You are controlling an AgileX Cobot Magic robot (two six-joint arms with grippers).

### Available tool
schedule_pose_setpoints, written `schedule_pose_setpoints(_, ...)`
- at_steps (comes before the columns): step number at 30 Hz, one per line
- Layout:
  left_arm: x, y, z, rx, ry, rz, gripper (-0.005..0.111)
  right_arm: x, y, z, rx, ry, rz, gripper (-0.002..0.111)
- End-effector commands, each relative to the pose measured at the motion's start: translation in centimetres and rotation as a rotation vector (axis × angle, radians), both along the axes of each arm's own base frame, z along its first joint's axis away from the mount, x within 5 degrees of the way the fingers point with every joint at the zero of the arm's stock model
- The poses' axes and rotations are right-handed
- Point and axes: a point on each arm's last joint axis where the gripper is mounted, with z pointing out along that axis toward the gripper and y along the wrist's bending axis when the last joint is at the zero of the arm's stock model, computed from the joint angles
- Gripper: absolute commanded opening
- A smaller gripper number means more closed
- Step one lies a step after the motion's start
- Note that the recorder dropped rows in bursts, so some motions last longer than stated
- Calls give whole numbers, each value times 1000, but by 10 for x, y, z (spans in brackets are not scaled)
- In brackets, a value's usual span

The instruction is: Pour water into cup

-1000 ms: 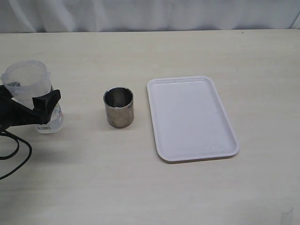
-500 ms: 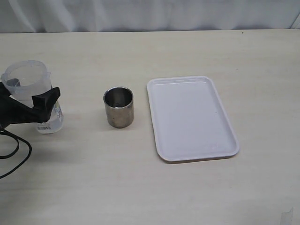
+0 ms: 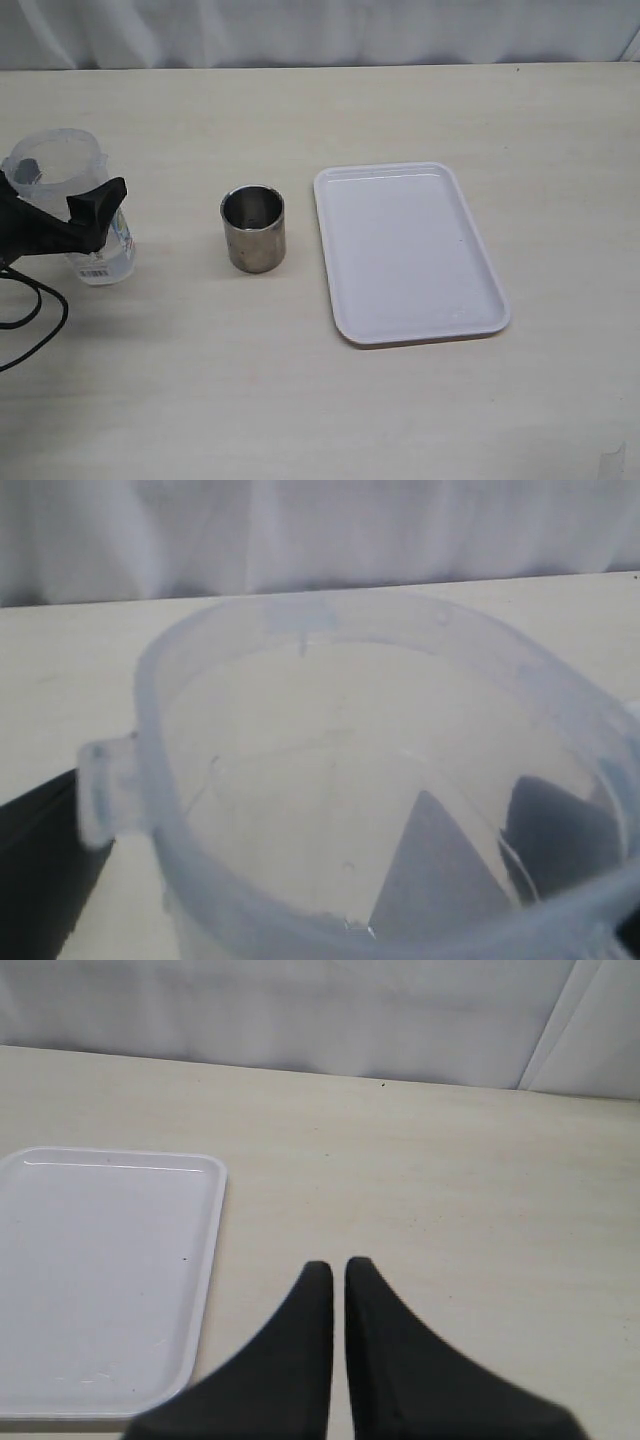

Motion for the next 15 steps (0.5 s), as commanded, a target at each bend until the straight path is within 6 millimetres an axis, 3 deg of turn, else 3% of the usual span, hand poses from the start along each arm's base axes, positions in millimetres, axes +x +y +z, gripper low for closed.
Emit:
schedule_pose_setpoints(1, 8, -4, 3, 0, -18, -36, 104, 0, 0, -1, 2, 1, -7, 4)
schedule_pose_setpoints(15, 8, -3, 0, 13, 14, -30, 104, 0, 0, -1, 2, 1, -7, 4)
